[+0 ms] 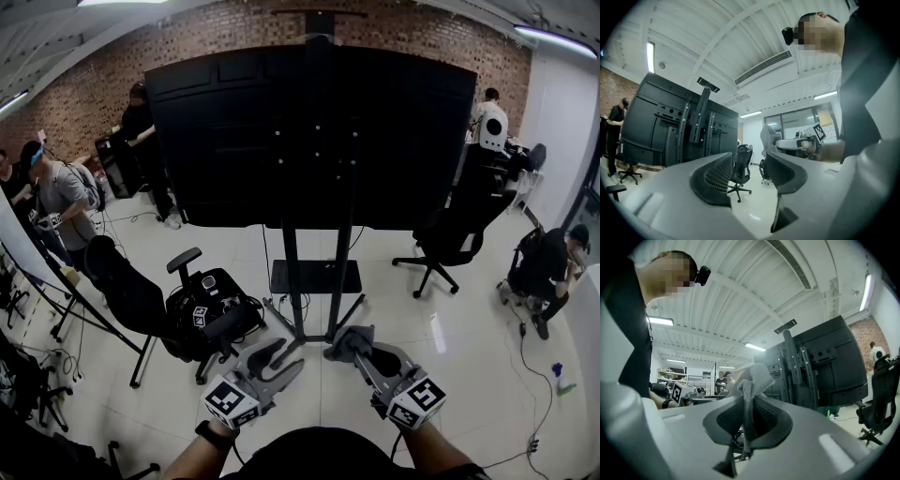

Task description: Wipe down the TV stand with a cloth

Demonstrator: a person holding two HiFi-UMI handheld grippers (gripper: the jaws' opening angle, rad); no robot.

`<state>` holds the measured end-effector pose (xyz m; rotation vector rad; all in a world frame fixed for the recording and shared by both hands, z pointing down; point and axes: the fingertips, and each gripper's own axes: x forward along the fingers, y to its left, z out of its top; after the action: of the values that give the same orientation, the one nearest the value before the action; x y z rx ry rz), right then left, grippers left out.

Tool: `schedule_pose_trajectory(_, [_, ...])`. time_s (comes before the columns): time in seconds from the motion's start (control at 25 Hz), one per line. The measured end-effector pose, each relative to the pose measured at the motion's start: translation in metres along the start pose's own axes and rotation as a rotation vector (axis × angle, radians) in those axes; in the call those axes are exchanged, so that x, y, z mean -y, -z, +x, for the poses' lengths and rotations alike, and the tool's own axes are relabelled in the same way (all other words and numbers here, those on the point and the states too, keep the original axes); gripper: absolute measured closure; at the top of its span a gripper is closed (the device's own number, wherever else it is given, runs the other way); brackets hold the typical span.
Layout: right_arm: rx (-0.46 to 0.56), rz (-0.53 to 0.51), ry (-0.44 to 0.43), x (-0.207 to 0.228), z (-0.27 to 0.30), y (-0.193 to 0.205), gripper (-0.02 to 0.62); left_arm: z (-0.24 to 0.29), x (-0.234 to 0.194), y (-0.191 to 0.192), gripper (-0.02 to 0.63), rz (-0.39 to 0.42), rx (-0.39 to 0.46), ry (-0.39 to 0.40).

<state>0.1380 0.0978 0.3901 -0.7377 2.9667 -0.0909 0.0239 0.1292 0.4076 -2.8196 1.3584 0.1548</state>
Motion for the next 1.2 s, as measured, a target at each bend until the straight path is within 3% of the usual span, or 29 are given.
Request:
schedule_pose_trajectory(0.28, [0.001,-0.005,-0.027,0.012,-0.012,-0.003,0.563,0.015,0.004,-0.006,0.356,0.030,0.022,-0.033])
schedule_pose_trajectory(0.64, [-0.006,0.026,-0.045,0.026,-0.005,0.010,0.563,0.025,-0.002,0.005,0.357,0.013,0.004,-0.055])
schedule_pose_trajectory(0.92, [-0.017,0.025,-0.033,0.056,0.043,0.016,0.563,0.044,-0.055,0.012,0.357,0.021,0.014,-0.040])
schedule_pose_trajectory(1.2, [-0.009,0.002,0.017,0.094,0.122,0.003,0.563,0.076,-0.142,-0.003,0.356,0.006,0.031,0.010])
